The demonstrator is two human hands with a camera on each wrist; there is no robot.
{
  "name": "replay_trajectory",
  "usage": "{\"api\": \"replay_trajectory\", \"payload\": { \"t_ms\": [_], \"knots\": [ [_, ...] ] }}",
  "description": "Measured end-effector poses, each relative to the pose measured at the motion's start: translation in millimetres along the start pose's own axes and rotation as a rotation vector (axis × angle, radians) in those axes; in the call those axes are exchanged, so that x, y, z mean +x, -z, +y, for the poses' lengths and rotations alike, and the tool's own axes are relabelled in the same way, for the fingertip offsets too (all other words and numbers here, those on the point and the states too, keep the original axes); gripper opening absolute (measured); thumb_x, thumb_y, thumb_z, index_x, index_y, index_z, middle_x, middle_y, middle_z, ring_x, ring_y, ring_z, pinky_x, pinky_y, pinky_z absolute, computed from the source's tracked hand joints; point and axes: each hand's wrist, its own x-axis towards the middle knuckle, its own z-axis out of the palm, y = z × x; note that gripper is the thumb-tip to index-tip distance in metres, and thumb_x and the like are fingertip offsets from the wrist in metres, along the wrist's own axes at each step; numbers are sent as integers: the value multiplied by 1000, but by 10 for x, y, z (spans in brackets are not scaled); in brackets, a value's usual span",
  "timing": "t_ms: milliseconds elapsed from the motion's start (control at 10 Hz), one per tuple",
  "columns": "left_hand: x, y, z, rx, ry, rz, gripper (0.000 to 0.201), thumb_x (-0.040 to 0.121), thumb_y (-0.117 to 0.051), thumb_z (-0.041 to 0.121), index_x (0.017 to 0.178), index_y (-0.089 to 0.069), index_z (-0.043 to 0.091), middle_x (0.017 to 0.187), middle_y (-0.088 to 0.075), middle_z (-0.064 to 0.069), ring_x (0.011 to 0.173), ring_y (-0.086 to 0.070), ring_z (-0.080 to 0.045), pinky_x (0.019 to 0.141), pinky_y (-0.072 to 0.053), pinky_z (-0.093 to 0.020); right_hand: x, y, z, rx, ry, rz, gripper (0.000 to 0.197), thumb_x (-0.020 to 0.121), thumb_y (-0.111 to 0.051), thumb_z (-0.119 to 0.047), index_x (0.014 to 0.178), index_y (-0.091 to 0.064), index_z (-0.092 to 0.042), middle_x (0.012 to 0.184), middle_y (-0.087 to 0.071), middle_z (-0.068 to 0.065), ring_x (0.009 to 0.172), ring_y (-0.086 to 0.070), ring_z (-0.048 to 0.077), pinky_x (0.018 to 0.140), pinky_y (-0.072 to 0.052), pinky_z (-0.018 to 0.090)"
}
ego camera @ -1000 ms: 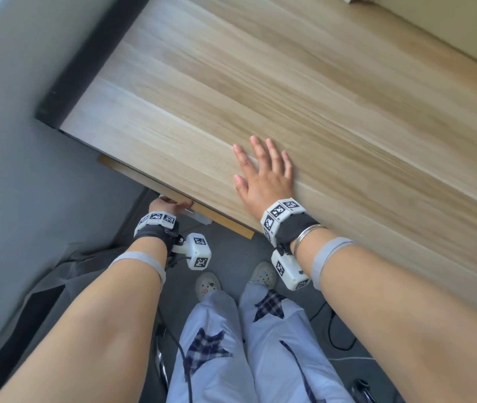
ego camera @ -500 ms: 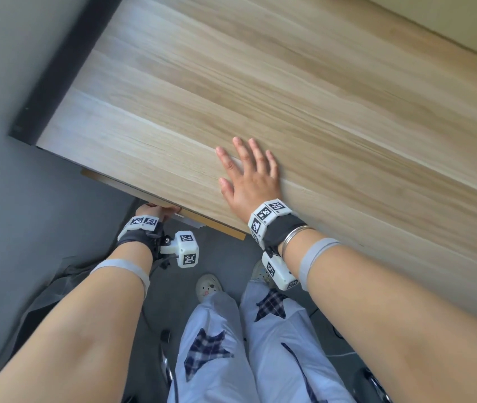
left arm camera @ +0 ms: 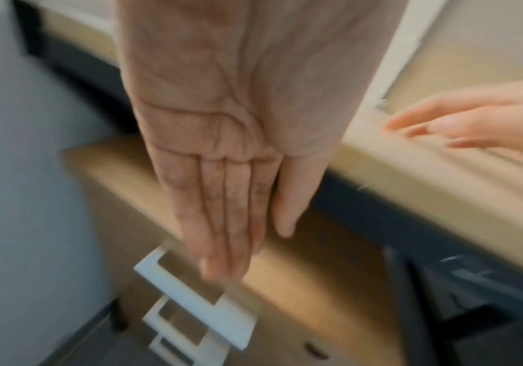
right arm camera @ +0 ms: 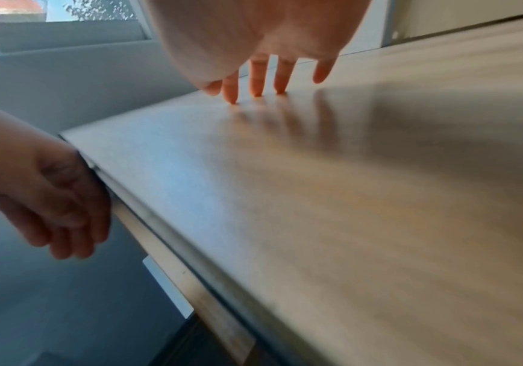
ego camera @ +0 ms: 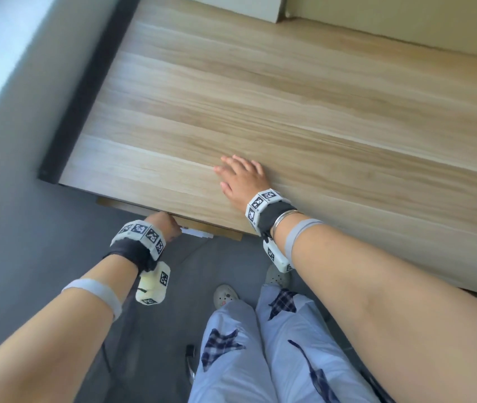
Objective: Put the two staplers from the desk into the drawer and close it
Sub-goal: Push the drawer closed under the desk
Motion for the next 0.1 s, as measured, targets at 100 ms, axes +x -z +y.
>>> {"api": "replay_trajectory", "payload": {
  "t_ms": [100],
  "knots": [
    [-311, 54, 293, -161, 30, -281, 34, 92, -43, 1, 59, -43, 8, 52, -47, -4, 32, -44, -9, 38, -36, -14, -98, 184, 121, 32, -42, 1, 35, 98, -36, -27, 127, -56, -26, 139, -54, -3, 130, -44, 20, 113, -23, 40]
  ]
}}
